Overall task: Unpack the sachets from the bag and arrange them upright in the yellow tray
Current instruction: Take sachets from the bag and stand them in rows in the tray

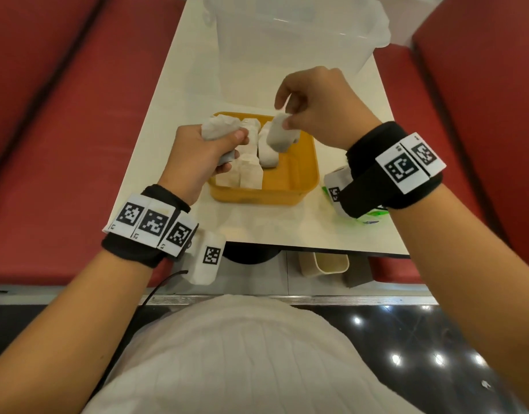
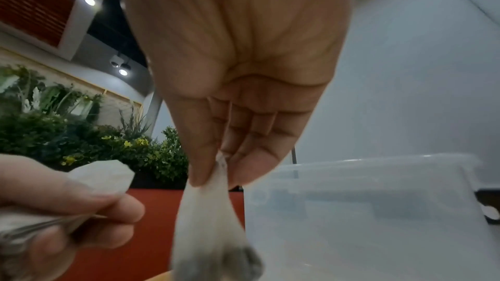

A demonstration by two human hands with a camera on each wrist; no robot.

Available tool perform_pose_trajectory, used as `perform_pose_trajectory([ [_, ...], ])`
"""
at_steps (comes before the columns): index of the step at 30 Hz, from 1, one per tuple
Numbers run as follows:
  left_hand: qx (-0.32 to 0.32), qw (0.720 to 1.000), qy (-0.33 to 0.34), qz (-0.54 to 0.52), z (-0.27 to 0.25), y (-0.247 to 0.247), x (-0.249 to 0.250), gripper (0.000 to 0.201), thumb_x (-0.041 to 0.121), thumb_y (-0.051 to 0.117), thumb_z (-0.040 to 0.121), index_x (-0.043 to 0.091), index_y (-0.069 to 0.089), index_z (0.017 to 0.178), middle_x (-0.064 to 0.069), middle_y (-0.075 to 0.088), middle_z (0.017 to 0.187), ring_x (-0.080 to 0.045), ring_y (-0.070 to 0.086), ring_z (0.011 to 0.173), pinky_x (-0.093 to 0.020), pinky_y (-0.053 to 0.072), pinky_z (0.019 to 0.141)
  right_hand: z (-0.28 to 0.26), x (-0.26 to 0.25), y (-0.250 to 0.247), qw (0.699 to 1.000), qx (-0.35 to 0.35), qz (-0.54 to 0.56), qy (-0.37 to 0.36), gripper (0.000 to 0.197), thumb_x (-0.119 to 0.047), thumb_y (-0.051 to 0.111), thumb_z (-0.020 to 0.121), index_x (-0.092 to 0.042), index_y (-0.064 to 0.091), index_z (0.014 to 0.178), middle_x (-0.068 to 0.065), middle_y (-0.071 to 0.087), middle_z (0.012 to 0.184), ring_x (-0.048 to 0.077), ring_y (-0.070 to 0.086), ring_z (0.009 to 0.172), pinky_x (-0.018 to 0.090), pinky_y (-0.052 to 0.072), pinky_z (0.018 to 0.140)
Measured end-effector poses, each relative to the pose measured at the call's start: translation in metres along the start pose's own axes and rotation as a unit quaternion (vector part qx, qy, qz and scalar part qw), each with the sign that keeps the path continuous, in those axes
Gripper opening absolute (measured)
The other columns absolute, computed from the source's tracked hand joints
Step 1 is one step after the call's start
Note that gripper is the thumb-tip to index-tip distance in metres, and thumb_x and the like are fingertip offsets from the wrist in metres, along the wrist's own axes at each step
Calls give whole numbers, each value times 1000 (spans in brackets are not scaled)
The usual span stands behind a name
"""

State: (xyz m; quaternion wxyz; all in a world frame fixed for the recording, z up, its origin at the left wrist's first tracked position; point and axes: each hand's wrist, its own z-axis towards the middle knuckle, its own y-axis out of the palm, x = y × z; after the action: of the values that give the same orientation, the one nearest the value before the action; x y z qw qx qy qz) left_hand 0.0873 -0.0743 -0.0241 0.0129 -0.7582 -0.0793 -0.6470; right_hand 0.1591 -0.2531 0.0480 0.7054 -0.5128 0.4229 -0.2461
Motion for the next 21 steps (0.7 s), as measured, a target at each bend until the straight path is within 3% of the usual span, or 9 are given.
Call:
perform_pose_trajectory([
  [2,25,1000,-12,-11,1,-8,-3,11,21,67,89,13,73,93,-18,60,94,-7,56,68,-17,48,59,8,5,3,999,-22,-26,8,23,-6,69,83,-11,67,105,1,62,88,14,56,76,16,45,72],
  [4,45,999,-22,-17,1,-16,-7,8,21,68,89,15,73,90,-16,64,94,-5,58,66,-17,48,59,15,10,10,996,-63,-56,12,20,-5,69,83,-10,69,103,1,61,88,15,55,78,13,41,66],
  [8,73,997,-30,-24,1,-27,-13,18,20,68,89,10,72,102,-2,72,93,-3,60,66,-16,48,57,27,13,26,980,-172,-103,22,13,-6,70,81,-11,70,94,1,61,87,19,56,82,23,39,68],
  [12,88,995,-46,-28,2,-35,-20,24,20,68,89,8,71,109,-1,73,96,0,62,67,-15,48,57,40,12,41,963,-244,-109,29,14,-6,72,80,-15,67,89,-1,60,83,18,55,80,26,39,72],
  [16,93,994,-50,-28,-1,-40,-23,20,19,66,90,9,72,106,-4,73,100,-3,60,69,-16,48,60,56,18,57,951,-267,-144,51,21,-5,73,79,-10,69,99,6,66,93,23,59,87,29,46,76],
  [21,103,993,-56,-29,-2,-45,-24,11,18,65,90,13,72,96,-5,72,95,-6,57,68,-17,48,59,66,21,61,947,-261,-169,83,35,-29,80,75,-8,69,100,9,69,94,24,61,83,35,54,81],
])
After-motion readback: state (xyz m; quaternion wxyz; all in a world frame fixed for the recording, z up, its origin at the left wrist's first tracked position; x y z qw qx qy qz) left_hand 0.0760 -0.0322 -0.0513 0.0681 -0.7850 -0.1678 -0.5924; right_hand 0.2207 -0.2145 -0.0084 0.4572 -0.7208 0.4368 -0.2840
